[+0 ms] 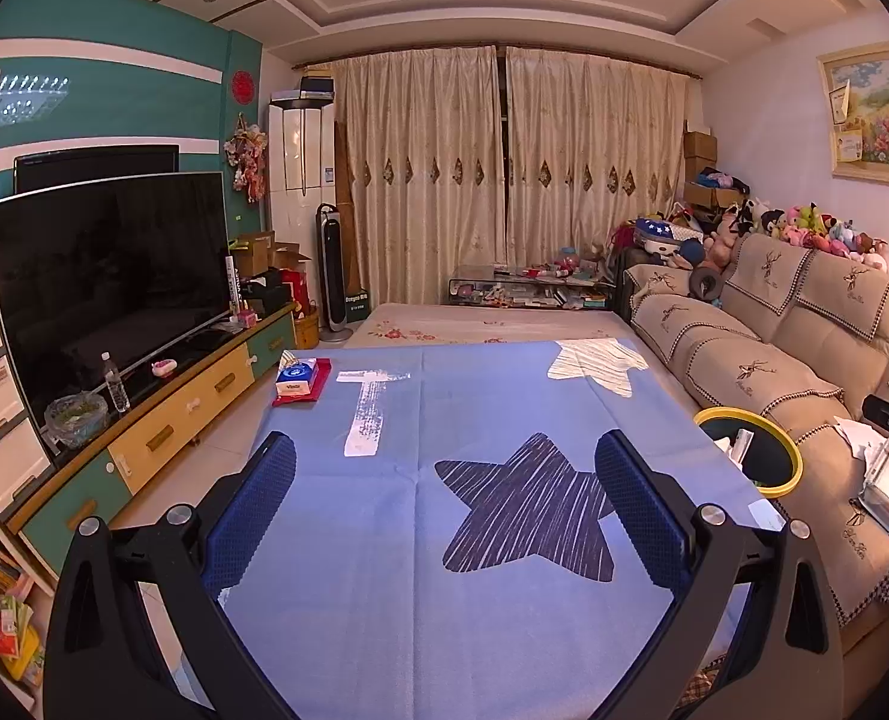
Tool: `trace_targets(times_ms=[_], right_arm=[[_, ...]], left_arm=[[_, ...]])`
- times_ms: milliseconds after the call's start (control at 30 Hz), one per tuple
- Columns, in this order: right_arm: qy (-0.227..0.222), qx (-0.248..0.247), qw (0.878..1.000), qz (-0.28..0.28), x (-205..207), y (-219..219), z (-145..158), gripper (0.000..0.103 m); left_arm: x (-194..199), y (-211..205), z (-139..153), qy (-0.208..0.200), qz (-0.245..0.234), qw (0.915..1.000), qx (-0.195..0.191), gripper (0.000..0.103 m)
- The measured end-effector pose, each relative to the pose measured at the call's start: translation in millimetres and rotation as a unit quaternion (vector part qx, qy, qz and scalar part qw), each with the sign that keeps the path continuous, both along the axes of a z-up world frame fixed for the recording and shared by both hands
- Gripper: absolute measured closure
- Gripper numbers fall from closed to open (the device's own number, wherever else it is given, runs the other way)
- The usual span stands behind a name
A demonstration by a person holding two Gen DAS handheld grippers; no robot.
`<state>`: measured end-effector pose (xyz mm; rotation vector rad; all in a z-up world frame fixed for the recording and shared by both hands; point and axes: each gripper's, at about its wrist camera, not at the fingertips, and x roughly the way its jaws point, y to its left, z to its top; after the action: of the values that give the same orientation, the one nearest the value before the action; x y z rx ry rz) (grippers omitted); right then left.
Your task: Collect trash
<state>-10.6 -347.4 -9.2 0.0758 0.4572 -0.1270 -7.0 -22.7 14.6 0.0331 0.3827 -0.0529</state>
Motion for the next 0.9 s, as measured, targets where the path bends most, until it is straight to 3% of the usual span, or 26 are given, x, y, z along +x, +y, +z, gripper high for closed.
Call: trace_targets(times_ms=[900], right_arm=[[0.010,0.008,1.000,-0.001,4.8,-6.3,-6.1,0.007]], left_arm=[[7.2,-10.2,-0.1,0.007,-0.012,0.9998,0.010,0.005]])
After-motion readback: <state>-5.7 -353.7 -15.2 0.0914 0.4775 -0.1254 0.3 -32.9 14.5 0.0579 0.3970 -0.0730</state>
